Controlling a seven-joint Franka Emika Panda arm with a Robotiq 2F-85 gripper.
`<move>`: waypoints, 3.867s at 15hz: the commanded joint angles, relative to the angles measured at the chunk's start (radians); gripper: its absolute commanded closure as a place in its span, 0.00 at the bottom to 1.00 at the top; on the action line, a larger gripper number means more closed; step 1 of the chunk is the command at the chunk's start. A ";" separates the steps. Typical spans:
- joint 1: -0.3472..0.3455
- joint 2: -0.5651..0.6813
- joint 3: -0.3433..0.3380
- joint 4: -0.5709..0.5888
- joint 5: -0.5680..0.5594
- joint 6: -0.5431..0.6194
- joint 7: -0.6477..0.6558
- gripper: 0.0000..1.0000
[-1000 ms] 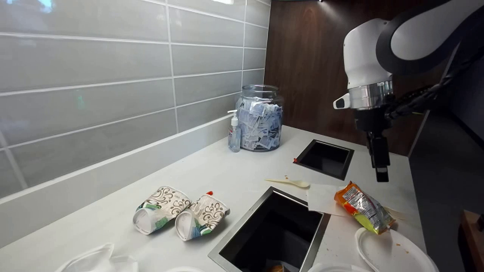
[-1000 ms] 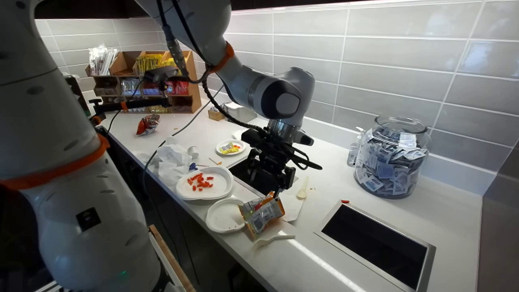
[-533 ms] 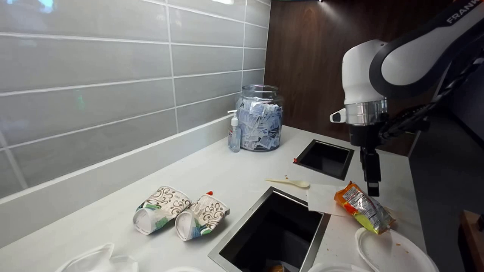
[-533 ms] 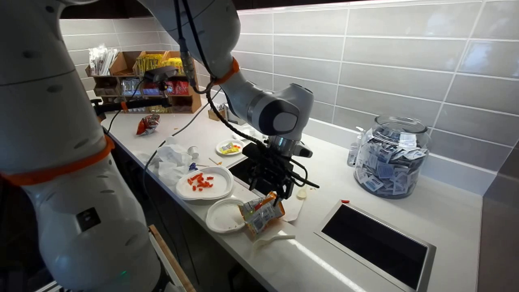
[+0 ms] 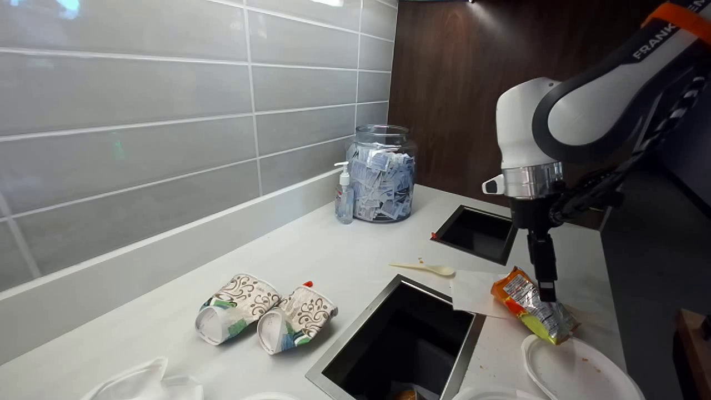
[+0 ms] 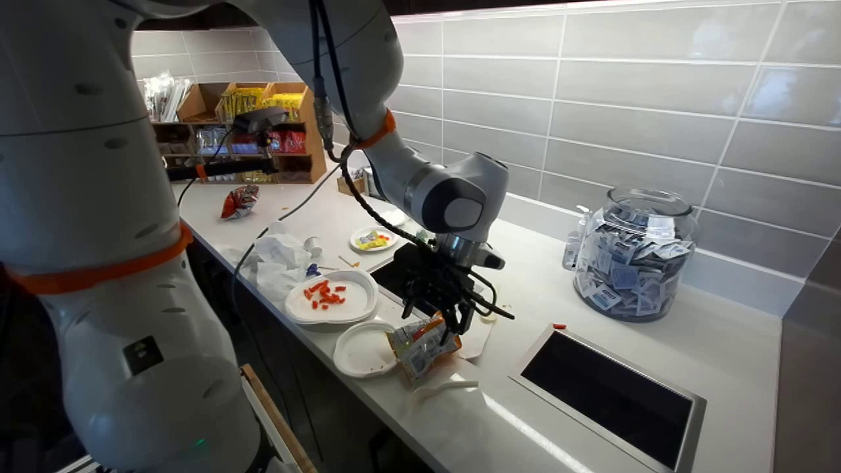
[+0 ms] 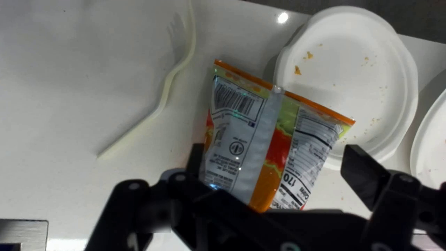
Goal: Put the orange packet in the left bin
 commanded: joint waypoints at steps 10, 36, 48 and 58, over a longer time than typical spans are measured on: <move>-0.037 0.132 0.031 0.078 0.073 0.044 -0.021 0.00; -0.103 -0.011 -0.005 0.111 0.057 -0.231 0.080 1.00; -0.011 0.034 0.071 0.290 0.089 -0.399 0.043 1.00; 0.091 0.119 0.185 0.489 0.044 -0.425 0.001 1.00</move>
